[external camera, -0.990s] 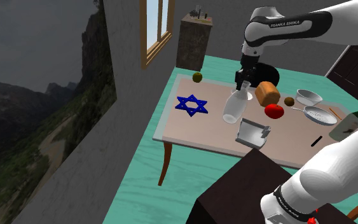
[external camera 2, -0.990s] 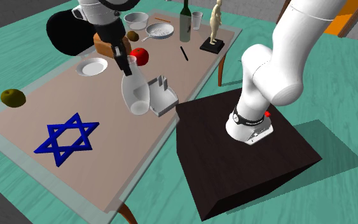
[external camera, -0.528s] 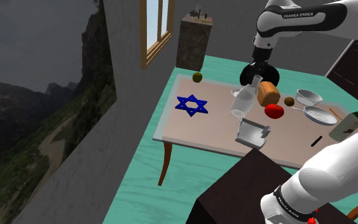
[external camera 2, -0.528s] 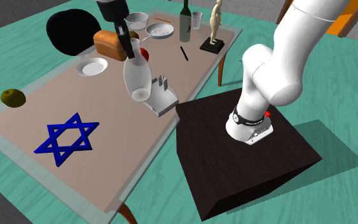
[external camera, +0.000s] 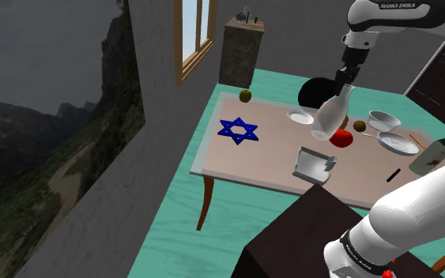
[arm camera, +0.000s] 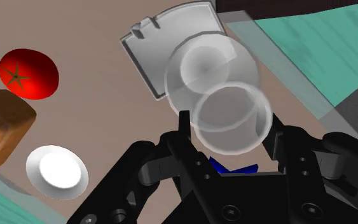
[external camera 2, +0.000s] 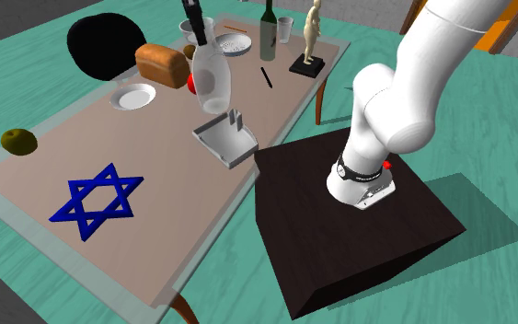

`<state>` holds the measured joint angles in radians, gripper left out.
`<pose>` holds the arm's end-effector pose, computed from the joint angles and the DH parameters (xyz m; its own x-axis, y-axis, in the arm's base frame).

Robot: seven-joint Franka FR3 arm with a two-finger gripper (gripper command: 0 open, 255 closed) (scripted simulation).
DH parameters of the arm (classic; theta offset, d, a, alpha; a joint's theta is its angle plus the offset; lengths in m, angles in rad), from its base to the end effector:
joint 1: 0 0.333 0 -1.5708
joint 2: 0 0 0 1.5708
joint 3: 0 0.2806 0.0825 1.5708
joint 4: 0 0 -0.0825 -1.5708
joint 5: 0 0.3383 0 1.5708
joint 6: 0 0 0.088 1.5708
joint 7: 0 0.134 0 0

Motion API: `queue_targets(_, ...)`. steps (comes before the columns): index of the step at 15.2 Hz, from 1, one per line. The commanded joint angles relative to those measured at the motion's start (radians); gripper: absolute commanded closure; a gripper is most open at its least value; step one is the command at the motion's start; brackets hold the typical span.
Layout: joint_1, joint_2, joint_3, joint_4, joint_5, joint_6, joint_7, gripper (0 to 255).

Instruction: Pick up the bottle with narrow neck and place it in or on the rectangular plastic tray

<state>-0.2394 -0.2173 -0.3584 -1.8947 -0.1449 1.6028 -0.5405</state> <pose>0.3518 -0.2758 0.5241 0.9933 -0.0357 -0.1102 -0.0345 -0.9993 0.0133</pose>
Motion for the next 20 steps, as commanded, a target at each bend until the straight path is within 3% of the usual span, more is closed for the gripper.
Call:
queue_targets(1, -0.016, 0.013, -0.026, 0.045, -0.004, -0.028, -0.048, 255)
queue_targets(4, -0.044, 0.04, -0.072, 0.124, -0.008, -0.072, -0.131, 255)
queue_targets(20, -0.05, 0.022, -0.081, -0.108, -0.02, 0.143, -0.108, 255)
